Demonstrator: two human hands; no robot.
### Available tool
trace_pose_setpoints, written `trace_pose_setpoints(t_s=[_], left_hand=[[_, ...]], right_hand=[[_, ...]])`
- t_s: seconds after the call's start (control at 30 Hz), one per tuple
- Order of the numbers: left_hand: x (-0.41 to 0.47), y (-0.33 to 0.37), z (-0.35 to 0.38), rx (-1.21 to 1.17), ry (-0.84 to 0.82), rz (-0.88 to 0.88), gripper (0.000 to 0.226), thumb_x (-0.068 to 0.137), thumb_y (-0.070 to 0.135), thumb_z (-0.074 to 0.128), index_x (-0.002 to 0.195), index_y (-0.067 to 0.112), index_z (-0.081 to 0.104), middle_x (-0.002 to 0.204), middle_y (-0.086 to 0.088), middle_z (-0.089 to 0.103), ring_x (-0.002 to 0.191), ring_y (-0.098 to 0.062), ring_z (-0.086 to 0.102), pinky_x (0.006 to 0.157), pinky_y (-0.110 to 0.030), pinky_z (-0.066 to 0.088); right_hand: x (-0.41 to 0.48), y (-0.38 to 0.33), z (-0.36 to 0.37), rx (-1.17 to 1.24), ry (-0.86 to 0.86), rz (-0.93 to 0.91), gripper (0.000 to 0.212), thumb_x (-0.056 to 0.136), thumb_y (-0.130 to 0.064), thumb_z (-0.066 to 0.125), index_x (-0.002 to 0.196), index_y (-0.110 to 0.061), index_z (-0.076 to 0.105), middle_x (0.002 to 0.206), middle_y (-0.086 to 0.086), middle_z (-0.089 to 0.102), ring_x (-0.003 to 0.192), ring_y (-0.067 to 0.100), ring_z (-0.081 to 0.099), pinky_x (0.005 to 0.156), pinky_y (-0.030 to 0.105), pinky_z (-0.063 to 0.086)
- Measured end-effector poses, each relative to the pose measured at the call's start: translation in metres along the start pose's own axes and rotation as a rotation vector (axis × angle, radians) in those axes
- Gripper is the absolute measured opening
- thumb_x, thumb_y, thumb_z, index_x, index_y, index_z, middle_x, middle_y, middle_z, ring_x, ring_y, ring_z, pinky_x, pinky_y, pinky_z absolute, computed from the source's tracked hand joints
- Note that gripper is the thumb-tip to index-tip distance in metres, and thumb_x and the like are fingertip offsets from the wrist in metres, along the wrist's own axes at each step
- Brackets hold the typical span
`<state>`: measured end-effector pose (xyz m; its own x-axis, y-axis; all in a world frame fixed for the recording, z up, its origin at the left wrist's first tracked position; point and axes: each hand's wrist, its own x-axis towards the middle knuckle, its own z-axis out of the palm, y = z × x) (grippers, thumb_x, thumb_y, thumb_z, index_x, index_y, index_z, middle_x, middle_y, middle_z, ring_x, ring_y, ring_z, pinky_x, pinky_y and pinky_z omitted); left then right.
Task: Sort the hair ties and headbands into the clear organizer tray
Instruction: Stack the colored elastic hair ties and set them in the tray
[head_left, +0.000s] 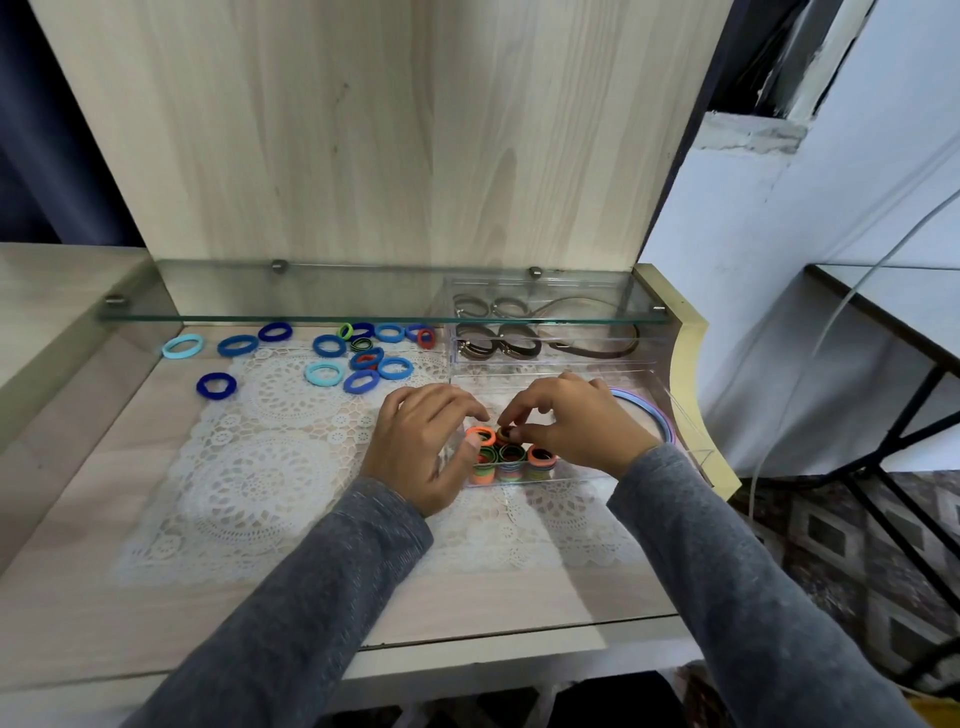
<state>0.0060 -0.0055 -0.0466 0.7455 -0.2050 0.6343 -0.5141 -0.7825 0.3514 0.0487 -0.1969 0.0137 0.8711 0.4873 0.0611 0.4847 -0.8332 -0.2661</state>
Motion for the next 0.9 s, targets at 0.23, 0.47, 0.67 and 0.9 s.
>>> trace_pose_setpoints(t_s=[0.23,0.47,0.67,0.9], left_hand=[[0.0,-0.004,-0.004,0.144,0.099,-0.176,0.031,0.089,0.03,0.041,0.105,0.021,0.066,0.105,0.007,0.069,0.1,-0.014,0.062,0.089,-0.034,0.043],[-0.012,-0.035,-0.019,0.364,-0.024,-0.489,0.046,0.083,0.024,0.054,0.129,0.02,0.054,0.131,-0.001,0.058,0.12,-0.022,0.054,0.102,-0.042,0.041],[-0.023,-0.056,-0.037,0.503,-0.232,-0.656,0.059,0.09,0.034,0.046,0.147,0.025,0.032,0.158,0.0,0.027,0.146,-0.02,0.02,0.119,-0.043,0.014],[-0.023,-0.07,-0.047,0.525,-0.316,-0.757,0.061,0.095,0.04,0.033,0.153,0.026,0.017,0.162,0.0,0.012,0.149,-0.021,0.01,0.12,-0.044,0.007]], right_hand=[[-0.001,-0.011,0.009,0.063,0.137,-0.002,0.016,0.093,-0.037,0.054,0.103,-0.037,0.067,0.095,-0.02,0.062,0.096,0.011,0.049,0.089,0.041,0.041],[0.012,-0.066,0.035,0.166,0.344,0.003,0.026,0.09,-0.023,0.054,0.114,-0.02,0.065,0.111,0.001,0.061,0.107,0.021,0.051,0.092,0.04,0.044],[0.023,-0.113,0.061,0.187,0.157,-0.025,0.035,0.09,-0.011,0.046,0.123,-0.003,0.058,0.121,0.012,0.055,0.112,0.028,0.051,0.093,0.041,0.047],[0.045,-0.131,0.091,0.08,-0.033,0.114,0.055,0.098,-0.021,0.035,0.147,0.0,0.024,0.156,0.018,0.019,0.144,0.03,0.018,0.118,0.04,0.018]])
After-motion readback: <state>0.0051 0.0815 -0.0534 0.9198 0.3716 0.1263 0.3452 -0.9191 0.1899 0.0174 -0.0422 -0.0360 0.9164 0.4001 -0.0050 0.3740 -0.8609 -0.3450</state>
